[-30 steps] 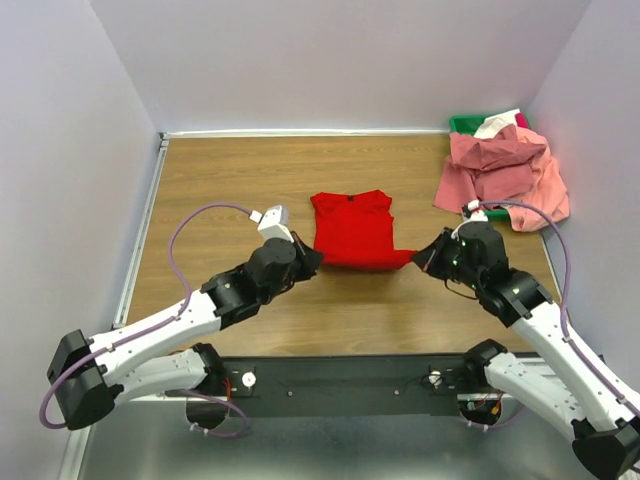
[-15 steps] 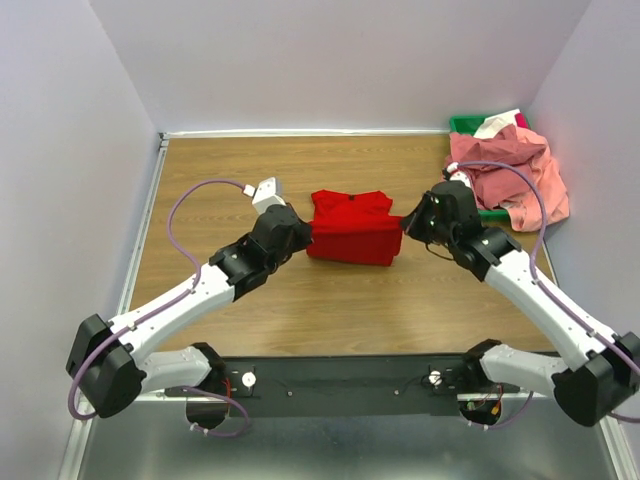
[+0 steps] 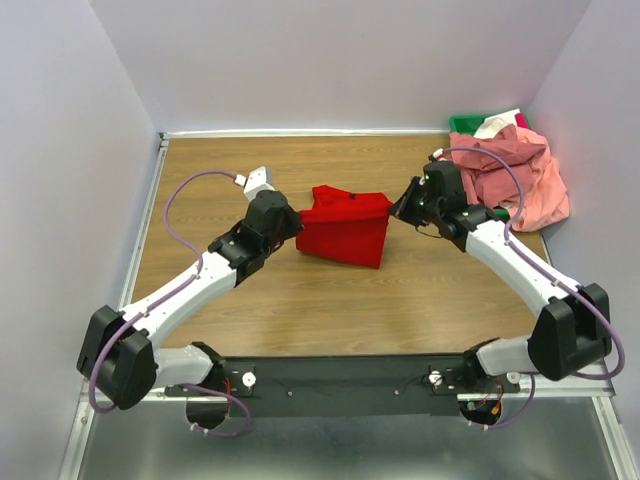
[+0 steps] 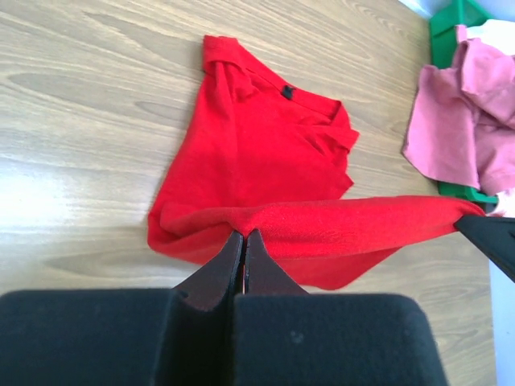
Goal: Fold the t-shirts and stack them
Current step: Fold the tshirt
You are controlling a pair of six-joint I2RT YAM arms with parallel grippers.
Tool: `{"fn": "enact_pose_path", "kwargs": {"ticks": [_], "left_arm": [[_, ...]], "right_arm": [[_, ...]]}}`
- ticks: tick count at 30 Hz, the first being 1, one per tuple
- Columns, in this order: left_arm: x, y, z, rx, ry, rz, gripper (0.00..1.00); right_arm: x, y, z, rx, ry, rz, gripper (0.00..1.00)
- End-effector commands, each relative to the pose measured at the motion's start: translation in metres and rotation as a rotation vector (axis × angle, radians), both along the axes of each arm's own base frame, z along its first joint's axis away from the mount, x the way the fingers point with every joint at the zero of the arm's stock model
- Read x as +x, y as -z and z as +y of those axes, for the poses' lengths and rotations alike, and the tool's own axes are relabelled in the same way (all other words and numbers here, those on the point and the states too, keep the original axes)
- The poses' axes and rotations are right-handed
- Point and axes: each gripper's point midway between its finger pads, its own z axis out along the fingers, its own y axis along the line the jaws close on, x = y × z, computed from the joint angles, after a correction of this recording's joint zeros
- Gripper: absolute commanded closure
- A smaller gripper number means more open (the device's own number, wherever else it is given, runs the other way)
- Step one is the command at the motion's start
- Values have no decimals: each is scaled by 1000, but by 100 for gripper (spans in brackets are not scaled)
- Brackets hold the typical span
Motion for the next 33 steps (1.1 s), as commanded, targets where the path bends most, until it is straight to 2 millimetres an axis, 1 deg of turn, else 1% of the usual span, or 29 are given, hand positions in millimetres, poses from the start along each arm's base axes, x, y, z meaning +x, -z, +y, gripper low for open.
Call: {"fn": "enact_pose_path", "kwargs": {"ticks": [1, 2, 3, 5, 6, 7, 8, 9, 11, 12, 13, 14, 15, 16, 17, 18, 20, 21, 22, 23, 24, 26, 27, 28, 29, 30, 31, 32, 33], "left_arm": [[25, -19, 6, 11, -21, -57, 100], [28, -18, 5, 23, -10, -57, 100], [37, -17, 6, 27, -18, -53, 100], [44, -17, 5, 39, -10, -55, 100], [53, -16, 4, 52, -10, -54, 100], [57, -15, 3, 61, -5, -52, 100], [63, -21, 1, 59, 0, -62, 100], [68, -13, -2, 81, 9, -48, 100], [77, -11, -3, 95, 14, -45, 100], [85, -7, -8, 107, 28, -38, 100], [90, -13, -11, 104, 32, -48, 100], [93, -5, -11, 117, 33, -34, 100], [101, 0, -14, 124, 32, -27, 100], [106, 2, -14, 132, 31, -22, 100], [111, 5, -14, 132, 37, -15, 100], [120, 10, -16, 137, 40, -4, 100], [129, 17, -19, 151, 51, 4, 100], [138, 23, -19, 157, 52, 17, 100], [142, 27, -21, 162, 58, 22, 100], [150, 22, -24, 161, 66, 12, 100], [155, 39, -23, 177, 69, 42, 100], [163, 44, -24, 186, 77, 48, 99], [171, 47, -26, 196, 82, 46, 93], [174, 49, -26, 204, 86, 45, 86], [176, 51, -29, 210, 98, 45, 76], [183, 45, -32, 208, 105, 28, 57], [185, 53, -32, 224, 116, 42, 42], [187, 51, -34, 226, 120, 40, 24], [190, 46, -36, 226, 129, 30, 2]], "right_arm": [[21, -4, -5, 42, -9, -17, 99], [23, -2, -6, 47, -9, -12, 100], [28, 2, -10, 46, 1, -3, 99], [32, 7, -13, 52, 1, 10, 100], [36, 8, -17, 57, 11, 13, 100], [38, 10, -18, 59, 10, 17, 100], [41, 16, -18, 59, 4, 30, 100], [43, 19, -18, 59, 4, 37, 100], [51, 24, -20, 59, 2, 49, 99], [54, 24, -23, 61, 9, 51, 100], [58, 30, -24, 58, 16, 62, 99], [59, 28, -26, 59, 20, 58, 100], [62, 35, -27, 57, 23, 73, 100], [65, 38, -29, 58, 28, 79, 100], [69, 36, -29, 61, 27, 75, 100], [73, 44, -28, 58, 22, 92, 100], [78, 49, -32, 64, 32, 104, 99], [84, 55, -33, 60, 38, 115, 100], [86, 56, -33, 61, 39, 118, 100], [89, 59, -33, 62, 36, 125, 100], [94, 64, -35, 62, 37, 133, 99], [98, 71, -37, 61, 42, 149, 99], [104, 76, -39, 57, 54, 155, 97], [107, 79, -42, 55, 61, 159, 95], [111, 81, -42, 51, 60, 161, 93], [116, 83, -44, 50, 61, 161, 90], [121, 84, -45, 52, 61, 159, 73], [130, 84, -43, 52, 50, 152, 60], [134, 81, -43, 52, 24, 140, 26]]}}
